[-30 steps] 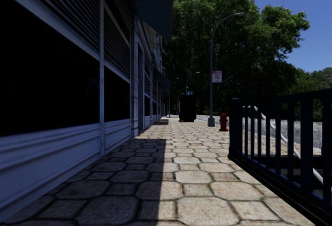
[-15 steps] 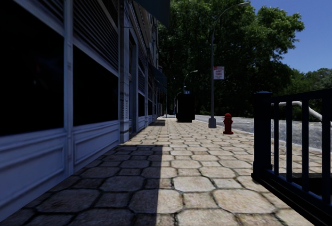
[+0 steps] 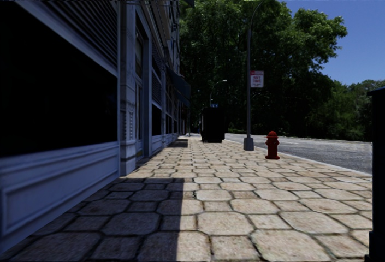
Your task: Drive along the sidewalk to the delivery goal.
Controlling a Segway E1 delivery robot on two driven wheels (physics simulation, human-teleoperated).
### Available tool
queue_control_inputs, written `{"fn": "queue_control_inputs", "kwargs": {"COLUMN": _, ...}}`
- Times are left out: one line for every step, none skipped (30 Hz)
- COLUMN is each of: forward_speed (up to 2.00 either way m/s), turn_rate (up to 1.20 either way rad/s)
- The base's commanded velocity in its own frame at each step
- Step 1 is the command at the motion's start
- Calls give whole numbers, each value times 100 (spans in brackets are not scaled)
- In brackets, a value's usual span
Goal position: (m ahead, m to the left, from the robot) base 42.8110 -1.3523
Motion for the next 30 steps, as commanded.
{"fn": "queue_control_inputs", "kwargs": {"forward_speed": 200, "turn_rate": -11}}
{"fn": "queue_control_inputs", "kwargs": {"forward_speed": 200, "turn_rate": -3}}
{"fn": "queue_control_inputs", "kwargs": {"forward_speed": 200, "turn_rate": -1}}
{"fn": "queue_control_inputs", "kwargs": {"forward_speed": 200, "turn_rate": -1}}
{"fn": "queue_control_inputs", "kwargs": {"forward_speed": 200, "turn_rate": 0}}
{"fn": "queue_control_inputs", "kwargs": {"forward_speed": 200, "turn_rate": 0}}
{"fn": "queue_control_inputs", "kwargs": {"forward_speed": 200, "turn_rate": 0}}
{"fn": "queue_control_inputs", "kwargs": {"forward_speed": 200, "turn_rate": 0}}
{"fn": "queue_control_inputs", "kwargs": {"forward_speed": 200, "turn_rate": 0}}
{"fn": "queue_control_inputs", "kwargs": {"forward_speed": 200, "turn_rate": 0}}
{"fn": "queue_control_inputs", "kwargs": {"forward_speed": 200, "turn_rate": 0}}
{"fn": "queue_control_inputs", "kwargs": {"forward_speed": 200, "turn_rate": 0}}
{"fn": "queue_control_inputs", "kwargs": {"forward_speed": 200, "turn_rate": 0}}
{"fn": "queue_control_inputs", "kwargs": {"forward_speed": 200, "turn_rate": 0}}
{"fn": "queue_control_inputs", "kwargs": {"forward_speed": 200, "turn_rate": 0}}
{"fn": "queue_control_inputs", "kwargs": {"forward_speed": 200, "turn_rate": 0}}
{"fn": "queue_control_inputs", "kwargs": {"forward_speed": 200, "turn_rate": 0}}
{"fn": "queue_control_inputs", "kwargs": {"forward_speed": 200, "turn_rate": 0}}
{"fn": "queue_control_inputs", "kwargs": {"forward_speed": 200, "turn_rate": 0}}
{"fn": "queue_control_inputs", "kwargs": {"forward_speed": 200, "turn_rate": 2}}
{"fn": "queue_control_inputs", "kwargs": {"forward_speed": 200, "turn_rate": 85}}
{"fn": "queue_control_inputs", "kwargs": {"forward_speed": 200, "turn_rate": 92}}
{"fn": "queue_control_inputs", "kwargs": {"forward_speed": 200, "turn_rate": 50}}
{"fn": "queue_control_inputs", "kwargs": {"forward_speed": 200, "turn_rate": 2}}
{"fn": "queue_control_inputs", "kwargs": {"forward_speed": 200, "turn_rate": 0}}
{"fn": "queue_control_inputs", "kwargs": {"forward_speed": 200, "turn_rate": 0}}
{"fn": "queue_control_inputs", "kwargs": {"forward_speed": 200, "turn_rate": 0}}
{"fn": "queue_control_inputs", "kwargs": {"forward_speed": 200, "turn_rate": 0}}
{"fn": "queue_control_inputs", "kwargs": {"forward_speed": 200, "turn_rate": 0}}
{"fn": "queue_control_inputs", "kwargs": {"forward_speed": 200, "turn_rate": 0}}
